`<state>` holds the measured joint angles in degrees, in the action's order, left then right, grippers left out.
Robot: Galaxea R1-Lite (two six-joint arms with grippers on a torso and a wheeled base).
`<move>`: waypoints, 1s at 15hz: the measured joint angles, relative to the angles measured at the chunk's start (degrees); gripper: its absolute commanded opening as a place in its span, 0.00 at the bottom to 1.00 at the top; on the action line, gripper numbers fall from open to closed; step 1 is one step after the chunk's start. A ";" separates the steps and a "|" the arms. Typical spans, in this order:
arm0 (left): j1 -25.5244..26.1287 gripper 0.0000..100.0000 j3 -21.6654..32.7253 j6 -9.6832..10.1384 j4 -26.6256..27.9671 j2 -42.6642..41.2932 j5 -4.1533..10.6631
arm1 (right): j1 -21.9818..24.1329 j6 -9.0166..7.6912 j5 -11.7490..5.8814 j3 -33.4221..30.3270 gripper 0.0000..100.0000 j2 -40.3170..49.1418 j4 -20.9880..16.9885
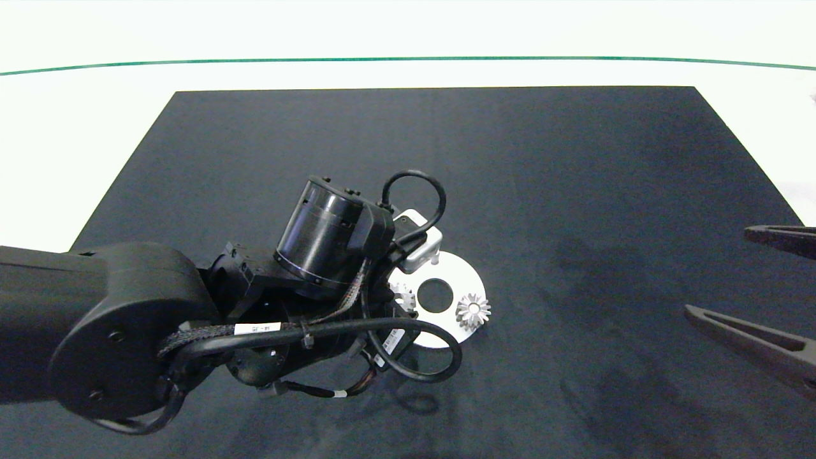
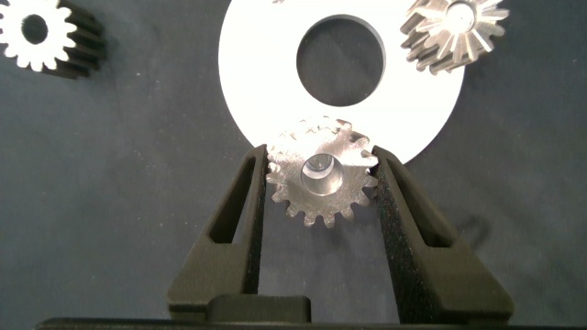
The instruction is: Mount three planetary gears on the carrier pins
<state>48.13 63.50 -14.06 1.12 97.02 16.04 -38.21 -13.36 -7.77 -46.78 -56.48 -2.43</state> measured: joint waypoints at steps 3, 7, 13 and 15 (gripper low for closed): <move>0.07 0.19 0.04 0.02 0.00 0.71 0.00 | 0.00 0.00 0.17 0.02 1.00 0.12 -0.10; 0.35 0.19 0.33 0.06 0.02 1.01 0.00 | 0.00 0.02 0.17 0.02 1.00 0.26 -0.11; 0.40 0.19 1.35 0.06 0.02 1.87 0.02 | 0.00 0.00 0.16 0.06 1.00 0.37 -0.11; 0.22 0.19 1.38 0.06 0.00 1.90 0.02 | 0.00 0.00 0.17 0.06 1.00 0.37 -0.11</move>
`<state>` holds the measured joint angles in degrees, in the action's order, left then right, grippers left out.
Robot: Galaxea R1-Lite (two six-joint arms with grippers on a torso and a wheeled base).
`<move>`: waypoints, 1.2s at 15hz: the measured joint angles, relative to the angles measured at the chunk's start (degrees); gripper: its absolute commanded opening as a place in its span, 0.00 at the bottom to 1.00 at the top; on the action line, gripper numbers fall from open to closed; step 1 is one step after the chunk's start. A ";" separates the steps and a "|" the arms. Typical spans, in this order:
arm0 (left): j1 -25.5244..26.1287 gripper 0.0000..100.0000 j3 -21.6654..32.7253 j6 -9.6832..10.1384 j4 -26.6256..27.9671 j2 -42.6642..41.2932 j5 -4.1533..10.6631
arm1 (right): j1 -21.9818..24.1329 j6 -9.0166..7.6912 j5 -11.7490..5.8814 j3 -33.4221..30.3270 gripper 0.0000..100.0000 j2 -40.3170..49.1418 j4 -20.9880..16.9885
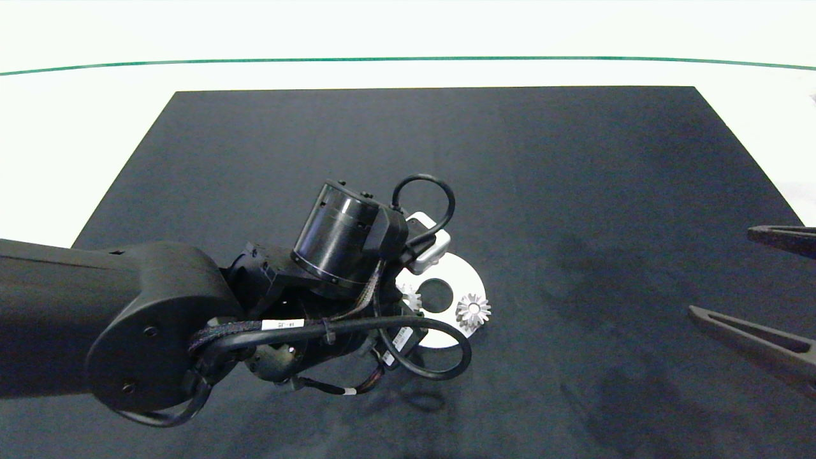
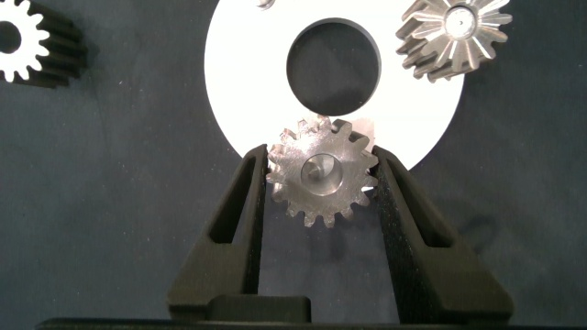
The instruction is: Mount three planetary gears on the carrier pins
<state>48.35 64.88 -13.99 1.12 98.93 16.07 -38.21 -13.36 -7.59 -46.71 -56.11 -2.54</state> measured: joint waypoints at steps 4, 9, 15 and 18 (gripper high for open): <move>-0.30 0.19 -0.60 0.11 0.00 -0.20 -0.02 | 0.00 0.02 0.21 0.02 1.00 0.07 -0.02; -0.22 0.19 -1.46 0.27 -0.09 -0.23 0.02 | 0.00 0.02 0.24 0.05 1.00 0.20 0.00; -0.04 0.19 -1.13 0.28 -0.05 0.07 0.00 | 0.00 0.00 0.24 0.05 1.00 0.33 0.00; 0.00 0.19 -1.18 0.28 0.11 1.95 -0.06 | -0.02 0.00 0.27 0.05 1.00 0.44 -0.07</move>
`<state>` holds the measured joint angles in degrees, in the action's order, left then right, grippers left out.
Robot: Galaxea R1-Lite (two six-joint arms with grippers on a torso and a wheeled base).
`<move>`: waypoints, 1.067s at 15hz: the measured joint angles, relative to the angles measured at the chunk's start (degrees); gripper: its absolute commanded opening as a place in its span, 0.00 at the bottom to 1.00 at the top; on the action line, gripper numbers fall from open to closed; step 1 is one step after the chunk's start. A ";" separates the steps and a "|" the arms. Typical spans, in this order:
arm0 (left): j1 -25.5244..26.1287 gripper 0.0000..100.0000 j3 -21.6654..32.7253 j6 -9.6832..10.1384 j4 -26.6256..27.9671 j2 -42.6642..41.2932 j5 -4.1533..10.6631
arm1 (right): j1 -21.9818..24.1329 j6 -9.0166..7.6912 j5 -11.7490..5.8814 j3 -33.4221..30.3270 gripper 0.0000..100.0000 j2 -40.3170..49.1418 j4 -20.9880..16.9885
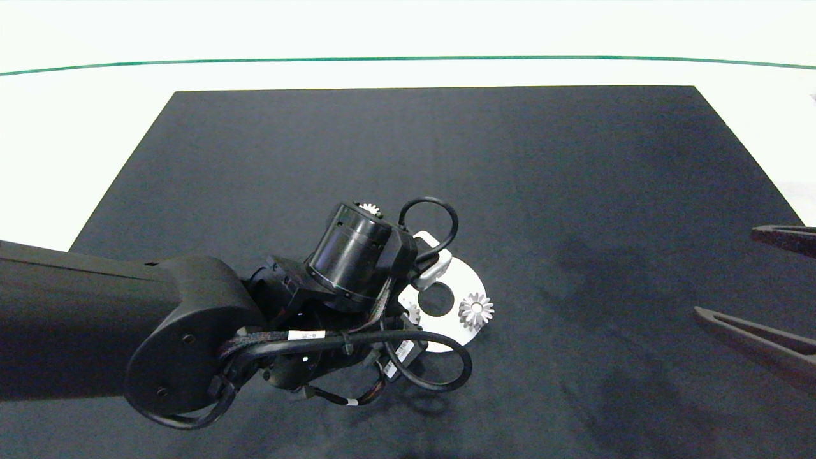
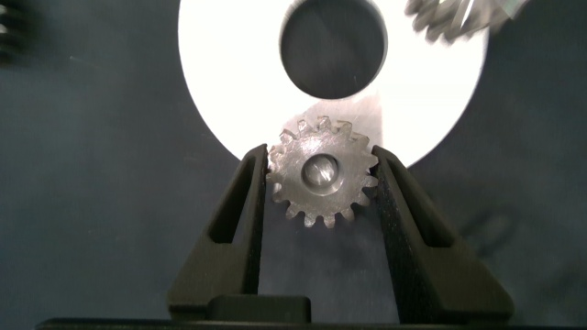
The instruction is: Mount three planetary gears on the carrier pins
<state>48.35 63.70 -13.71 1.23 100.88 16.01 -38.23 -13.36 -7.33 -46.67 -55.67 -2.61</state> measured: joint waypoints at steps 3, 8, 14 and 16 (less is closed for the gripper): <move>0.16 0.19 -0.59 0.73 -0.16 -1.21 0.02 | -0.55 -0.04 -0.02 0.00 1.00 -0.05 0.00; 0.24 1.00 -0.74 1.01 -0.24 -2.21 0.11 | -1.54 -0.09 -0.09 0.09 1.00 0.05 -0.02; 0.24 1.00 -0.88 1.37 -0.66 -2.51 0.52 | -1.56 -0.09 -0.09 0.09 1.00 0.30 0.05; -0.09 1.00 -0.37 1.93 -1.28 -3.35 0.52 | -1.56 -0.06 -0.09 0.09 1.00 0.30 0.05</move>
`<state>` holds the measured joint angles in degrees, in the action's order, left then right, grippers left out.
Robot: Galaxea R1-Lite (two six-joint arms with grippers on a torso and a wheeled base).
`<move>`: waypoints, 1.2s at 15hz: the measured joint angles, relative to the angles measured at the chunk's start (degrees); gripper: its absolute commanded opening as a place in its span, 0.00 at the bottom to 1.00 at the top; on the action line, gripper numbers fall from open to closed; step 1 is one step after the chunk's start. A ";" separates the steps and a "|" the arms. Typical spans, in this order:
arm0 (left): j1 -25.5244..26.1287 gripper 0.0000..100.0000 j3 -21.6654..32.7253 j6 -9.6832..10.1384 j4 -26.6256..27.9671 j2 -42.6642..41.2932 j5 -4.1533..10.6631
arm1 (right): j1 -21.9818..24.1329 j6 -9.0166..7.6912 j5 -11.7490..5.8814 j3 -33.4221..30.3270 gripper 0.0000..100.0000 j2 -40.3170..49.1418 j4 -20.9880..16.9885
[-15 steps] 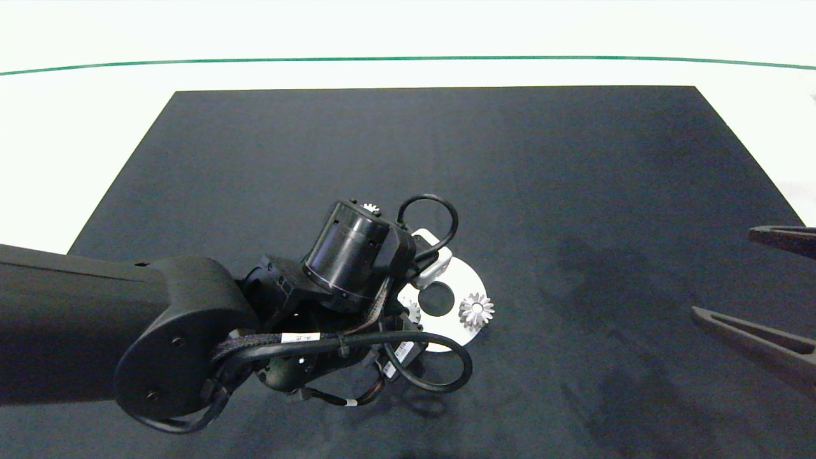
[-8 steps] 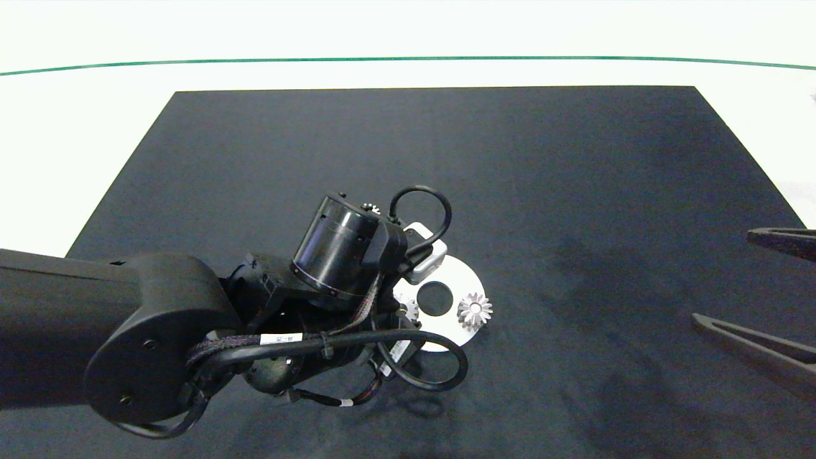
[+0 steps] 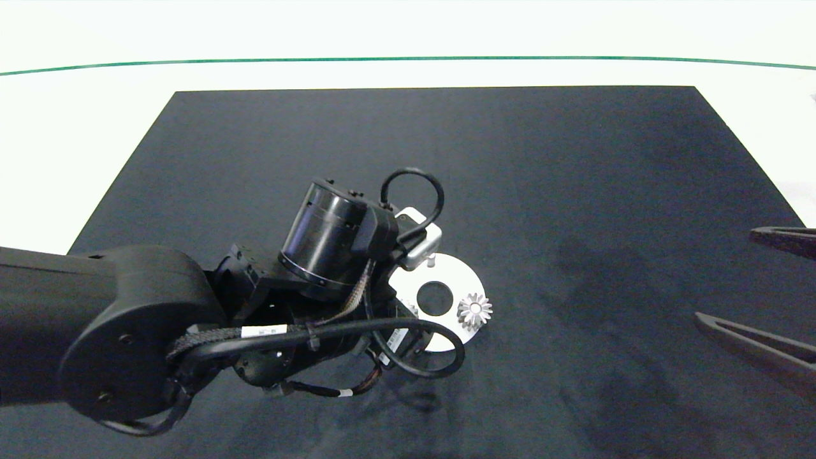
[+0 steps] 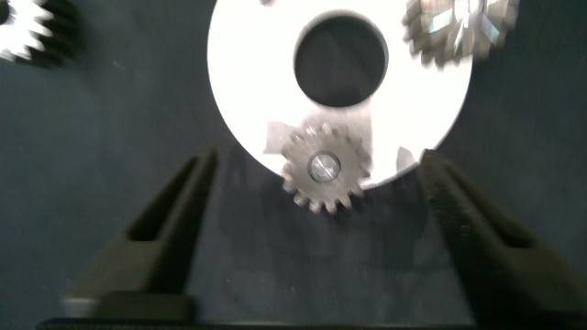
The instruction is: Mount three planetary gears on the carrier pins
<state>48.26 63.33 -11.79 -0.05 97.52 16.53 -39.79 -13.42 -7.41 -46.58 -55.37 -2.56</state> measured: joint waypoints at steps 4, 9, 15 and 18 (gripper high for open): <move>-2.84 1.00 5.99 3.74 -0.02 -1.68 -0.07 | 0.00 0.00 0.00 0.09 1.00 -0.20 -0.05; -5.96 1.00 12.74 7.91 -0.13 1.87 -0.02 | 0.00 -0.02 -0.02 0.17 1.00 -0.15 -0.05; -6.97 1.00 22.27 8.02 -0.11 9.95 -0.05 | 0.00 0.00 -0.13 0.17 1.00 0.02 0.02; -7.53 1.00 24.60 7.63 -0.26 12.89 -0.05 | 0.00 -0.02 -0.11 0.11 1.00 0.20 0.13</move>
<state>40.73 87.93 -4.16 -0.30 110.41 16.48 -39.79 -13.45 -7.52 -46.47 -55.17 -2.43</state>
